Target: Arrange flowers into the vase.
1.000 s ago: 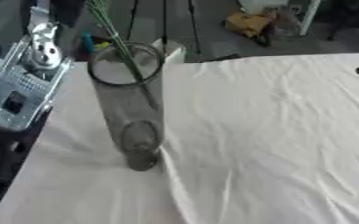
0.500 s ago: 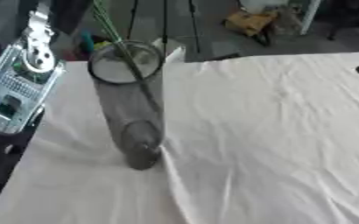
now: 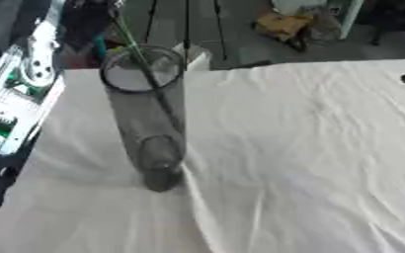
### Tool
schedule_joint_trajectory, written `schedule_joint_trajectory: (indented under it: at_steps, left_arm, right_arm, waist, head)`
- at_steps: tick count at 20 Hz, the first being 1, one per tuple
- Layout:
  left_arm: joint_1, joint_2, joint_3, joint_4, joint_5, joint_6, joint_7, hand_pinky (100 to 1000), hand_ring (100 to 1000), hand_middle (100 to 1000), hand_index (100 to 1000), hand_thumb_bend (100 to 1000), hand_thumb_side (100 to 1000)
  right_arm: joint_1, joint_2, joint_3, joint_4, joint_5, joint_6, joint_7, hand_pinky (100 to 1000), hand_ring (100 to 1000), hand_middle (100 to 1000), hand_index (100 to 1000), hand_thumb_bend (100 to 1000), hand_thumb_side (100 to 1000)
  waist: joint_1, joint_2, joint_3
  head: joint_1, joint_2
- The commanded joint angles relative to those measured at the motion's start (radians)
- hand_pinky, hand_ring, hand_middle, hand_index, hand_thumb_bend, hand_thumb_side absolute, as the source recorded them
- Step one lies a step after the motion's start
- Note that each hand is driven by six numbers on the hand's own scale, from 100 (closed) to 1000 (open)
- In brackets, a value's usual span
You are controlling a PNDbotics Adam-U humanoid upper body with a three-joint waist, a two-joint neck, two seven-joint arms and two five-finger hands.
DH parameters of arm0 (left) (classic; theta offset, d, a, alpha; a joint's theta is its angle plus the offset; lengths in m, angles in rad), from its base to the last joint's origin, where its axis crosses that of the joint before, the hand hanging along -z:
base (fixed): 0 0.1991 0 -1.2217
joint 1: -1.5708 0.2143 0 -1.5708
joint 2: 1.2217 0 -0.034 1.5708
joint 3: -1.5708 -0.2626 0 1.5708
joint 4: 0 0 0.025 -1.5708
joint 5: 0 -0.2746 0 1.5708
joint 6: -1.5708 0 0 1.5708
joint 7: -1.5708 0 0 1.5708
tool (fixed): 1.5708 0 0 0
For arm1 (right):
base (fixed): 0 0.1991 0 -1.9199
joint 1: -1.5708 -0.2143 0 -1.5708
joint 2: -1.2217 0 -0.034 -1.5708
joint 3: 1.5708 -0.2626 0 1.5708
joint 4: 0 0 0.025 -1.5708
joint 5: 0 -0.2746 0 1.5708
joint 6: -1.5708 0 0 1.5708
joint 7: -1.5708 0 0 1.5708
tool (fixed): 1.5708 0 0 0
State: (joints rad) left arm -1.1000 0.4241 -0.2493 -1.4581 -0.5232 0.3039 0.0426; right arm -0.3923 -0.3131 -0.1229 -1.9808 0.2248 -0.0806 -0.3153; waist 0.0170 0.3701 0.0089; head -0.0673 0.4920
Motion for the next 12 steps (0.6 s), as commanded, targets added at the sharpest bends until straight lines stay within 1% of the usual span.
schedule_joint_trajectory:
  at_steps: [1, 8, 11, 12]
  left_arm:
    - [-0.014, 0.033, 0.002, -0.020, -0.033, 0.004, -0.040, 269, 511, 520, 494, 100, 834]
    - [-0.013, 0.041, 0.004, -0.109, -0.023, 0.005, -0.057, 244, 490, 492, 469, 100, 823]
    - [-0.009, 0.047, 0.000, -0.149, -0.004, 0.006, -0.046, 206, 459, 442, 457, 100, 808]
    - [-0.006, 0.049, 0.001, -0.161, 0.008, 0.007, -0.036, 179, 435, 414, 452, 100, 802]
  right_arm:
    - [-0.003, -0.010, -0.007, -0.019, -0.003, 0.002, -0.002, 593, 764, 621, 763, 100, 1000]
    - [-0.001, -0.009, -0.008, -0.019, -0.003, 0.006, -0.002, 593, 764, 621, 764, 100, 1000]
    - [0.000, -0.007, -0.008, -0.019, -0.003, 0.008, -0.003, 594, 764, 621, 764, 100, 1000]
    - [0.000, -0.007, -0.009, -0.019, -0.003, 0.009, -0.004, 593, 764, 621, 764, 100, 1000]
  waist:
    - [-0.013, -0.024, 0.002]
    - [-0.012, -0.027, 0.003]
    - [-0.010, -0.028, 0.005]
    - [-0.010, -0.029, 0.005]
  head:
    - [-0.001, 0.002]
    - [-0.002, 0.002]
    - [-0.004, 0.002]
    - [-0.003, 0.002]
